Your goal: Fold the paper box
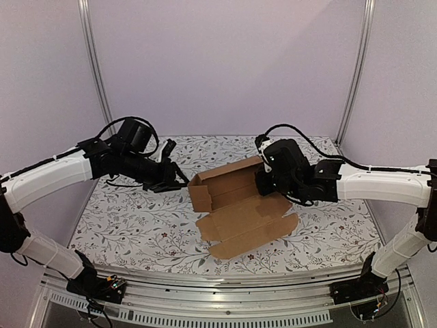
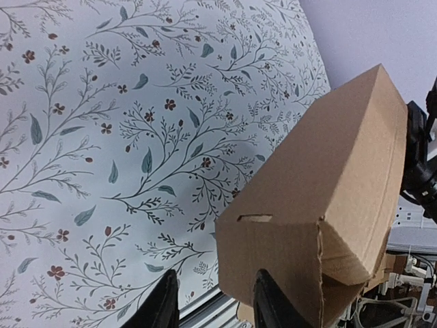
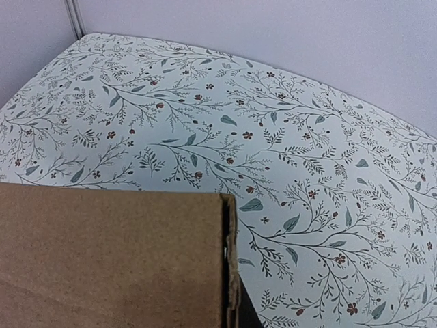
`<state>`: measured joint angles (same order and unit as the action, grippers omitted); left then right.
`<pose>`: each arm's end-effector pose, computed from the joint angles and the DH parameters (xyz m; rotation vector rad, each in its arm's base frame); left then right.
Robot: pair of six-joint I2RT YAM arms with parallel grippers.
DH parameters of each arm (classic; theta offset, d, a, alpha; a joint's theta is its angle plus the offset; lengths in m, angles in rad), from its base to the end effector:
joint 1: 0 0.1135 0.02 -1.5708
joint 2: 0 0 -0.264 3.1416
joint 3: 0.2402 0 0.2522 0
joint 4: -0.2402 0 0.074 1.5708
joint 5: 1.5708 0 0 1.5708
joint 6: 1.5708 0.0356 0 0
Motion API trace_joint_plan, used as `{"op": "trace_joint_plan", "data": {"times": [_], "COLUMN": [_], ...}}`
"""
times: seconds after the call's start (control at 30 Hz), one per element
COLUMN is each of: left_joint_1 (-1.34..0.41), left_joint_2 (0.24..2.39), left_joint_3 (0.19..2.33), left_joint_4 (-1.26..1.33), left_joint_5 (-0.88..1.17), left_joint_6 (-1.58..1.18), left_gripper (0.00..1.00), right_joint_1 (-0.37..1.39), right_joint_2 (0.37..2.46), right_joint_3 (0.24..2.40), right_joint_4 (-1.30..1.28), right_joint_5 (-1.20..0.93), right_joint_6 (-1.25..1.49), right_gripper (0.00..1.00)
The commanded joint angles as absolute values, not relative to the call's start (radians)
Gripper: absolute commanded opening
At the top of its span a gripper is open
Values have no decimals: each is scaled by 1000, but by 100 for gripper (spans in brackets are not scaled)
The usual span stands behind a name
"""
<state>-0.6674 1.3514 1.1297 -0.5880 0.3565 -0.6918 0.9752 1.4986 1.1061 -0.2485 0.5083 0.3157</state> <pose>0.2191 -0.1885 0.2981 0.1545 2.5829 -1.0106 0.2020 0.2672 0.2757 -0.4229 2.0844 0.1987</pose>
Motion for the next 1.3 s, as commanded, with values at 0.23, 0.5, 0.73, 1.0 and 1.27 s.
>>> {"op": "trace_joint_plan", "data": {"times": [0.23, 0.5, 0.73, 1.0, 1.27], "left_joint_1": [-755, -774, -788, -807, -832], "left_joint_2": [1334, 1391, 1431, 1465, 1492], "left_joint_3": [990, 1015, 1045, 1082, 1102], "left_joint_4": [-352, -273, -266, -247, -233], "left_joint_5": [338, 338, 335, 325, 317], "left_joint_6": [-734, -721, -717, -722, -725], "left_gripper": [37, 37, 36, 36, 36], "right_joint_1": [946, 946, 946, 945, 946], "right_joint_2": [1588, 1592, 1588, 1602, 1617], "right_joint_3": [1179, 1184, 1186, 1206, 1219], "right_joint_4": [-292, -300, -312, -357, -372], "right_joint_5": [529, 498, 499, 525, 527], "right_joint_6": [433, 439, 447, 491, 515], "right_gripper": [0, 0, 0, 0, 0]}}
